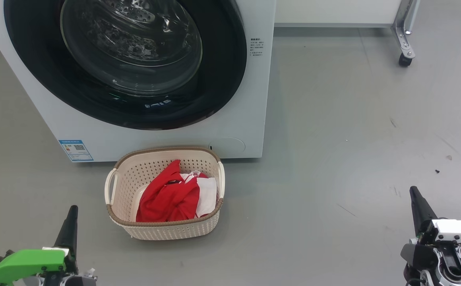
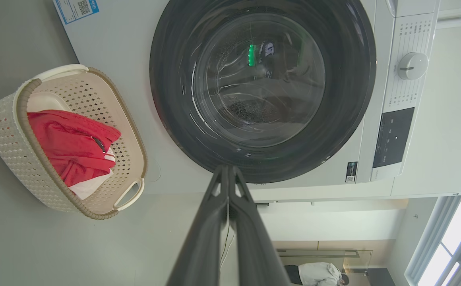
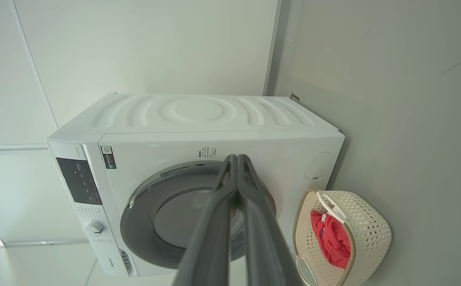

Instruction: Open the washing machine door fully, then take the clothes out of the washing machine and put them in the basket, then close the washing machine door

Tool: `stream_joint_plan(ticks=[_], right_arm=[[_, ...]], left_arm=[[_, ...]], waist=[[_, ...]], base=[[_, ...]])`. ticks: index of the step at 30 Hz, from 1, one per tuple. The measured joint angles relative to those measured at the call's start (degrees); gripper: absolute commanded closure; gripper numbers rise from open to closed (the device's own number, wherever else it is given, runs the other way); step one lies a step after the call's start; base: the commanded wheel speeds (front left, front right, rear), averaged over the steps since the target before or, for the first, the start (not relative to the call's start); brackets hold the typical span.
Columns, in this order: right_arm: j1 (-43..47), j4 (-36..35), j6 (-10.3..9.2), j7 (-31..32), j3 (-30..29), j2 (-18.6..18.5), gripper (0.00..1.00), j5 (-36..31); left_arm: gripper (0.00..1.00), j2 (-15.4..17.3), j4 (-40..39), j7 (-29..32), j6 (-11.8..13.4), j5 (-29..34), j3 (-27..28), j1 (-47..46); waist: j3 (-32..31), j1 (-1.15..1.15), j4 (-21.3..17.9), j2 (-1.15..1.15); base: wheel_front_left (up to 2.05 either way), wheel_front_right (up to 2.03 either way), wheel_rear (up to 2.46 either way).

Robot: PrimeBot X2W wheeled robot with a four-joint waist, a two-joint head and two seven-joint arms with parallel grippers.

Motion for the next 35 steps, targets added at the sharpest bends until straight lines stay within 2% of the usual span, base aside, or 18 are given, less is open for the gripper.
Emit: stream_joint_plan(ticks=[35], right_arm=[[0.00, -0.08, 0.00, -0.01, 0.01, 0.01, 1.00, 0.00]], left_arm=[[1.00, -0.03, -0.01, 0.01, 0.00, 0.00, 0.11, -0.02]], waist=[[0.01, 0.00, 0.00, 0.00]], base=[[0.00, 0.00, 0.00]])
